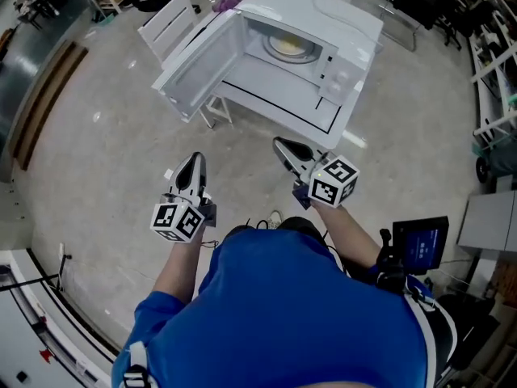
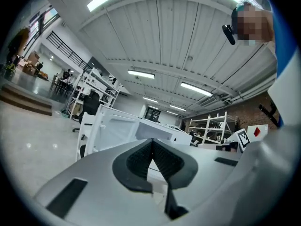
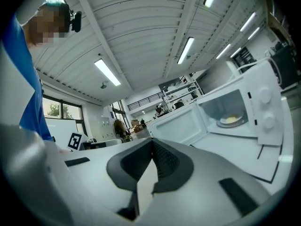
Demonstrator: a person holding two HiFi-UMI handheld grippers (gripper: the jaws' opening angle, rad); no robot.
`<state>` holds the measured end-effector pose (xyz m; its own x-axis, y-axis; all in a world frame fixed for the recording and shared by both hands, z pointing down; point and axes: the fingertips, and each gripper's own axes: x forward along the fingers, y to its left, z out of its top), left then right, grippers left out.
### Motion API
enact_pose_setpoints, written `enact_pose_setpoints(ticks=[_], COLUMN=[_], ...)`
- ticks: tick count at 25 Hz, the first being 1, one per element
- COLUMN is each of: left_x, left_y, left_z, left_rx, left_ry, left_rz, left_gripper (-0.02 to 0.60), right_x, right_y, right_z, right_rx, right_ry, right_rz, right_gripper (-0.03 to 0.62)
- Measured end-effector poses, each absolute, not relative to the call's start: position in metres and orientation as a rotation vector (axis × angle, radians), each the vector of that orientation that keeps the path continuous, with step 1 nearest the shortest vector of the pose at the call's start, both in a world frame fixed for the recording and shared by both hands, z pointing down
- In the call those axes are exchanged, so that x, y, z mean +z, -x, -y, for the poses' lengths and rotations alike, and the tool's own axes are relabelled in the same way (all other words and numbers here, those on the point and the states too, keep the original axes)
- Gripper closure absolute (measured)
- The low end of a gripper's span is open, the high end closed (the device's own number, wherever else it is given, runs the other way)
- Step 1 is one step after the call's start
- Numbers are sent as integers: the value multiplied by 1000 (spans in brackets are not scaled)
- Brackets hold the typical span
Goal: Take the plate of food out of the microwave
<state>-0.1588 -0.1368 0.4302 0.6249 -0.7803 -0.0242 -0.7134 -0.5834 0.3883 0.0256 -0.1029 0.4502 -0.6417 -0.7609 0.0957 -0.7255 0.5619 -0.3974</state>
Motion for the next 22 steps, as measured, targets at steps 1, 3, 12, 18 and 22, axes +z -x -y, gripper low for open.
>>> enact_pose_setpoints(ticks=[1,3,12,18,22], left_x=[432,435,442,450,457], left_y=[149,128,43,-6,-38], left_z=[143,156,224,284,321], left_rx=[-268,-253,-178,-74,-2], left_ry=[-2518,-2536,-2639,-2737,-2811], left_rz=[1174,1126,928,815,743], left_gripper=[571,572,571,571,571], right_x=[450,450,459,465,469], right_y=[-31,-45,-96,-124,-139], right_z=[105,109,141,181,204], right_rx=[-618,-606,-609,-610,-617], right_ry=[1304,1343,1511,1644,1720], right_rz=[-2693,-2679,-2581,-2514,-2459], right_gripper=[603,603,603,603,603])
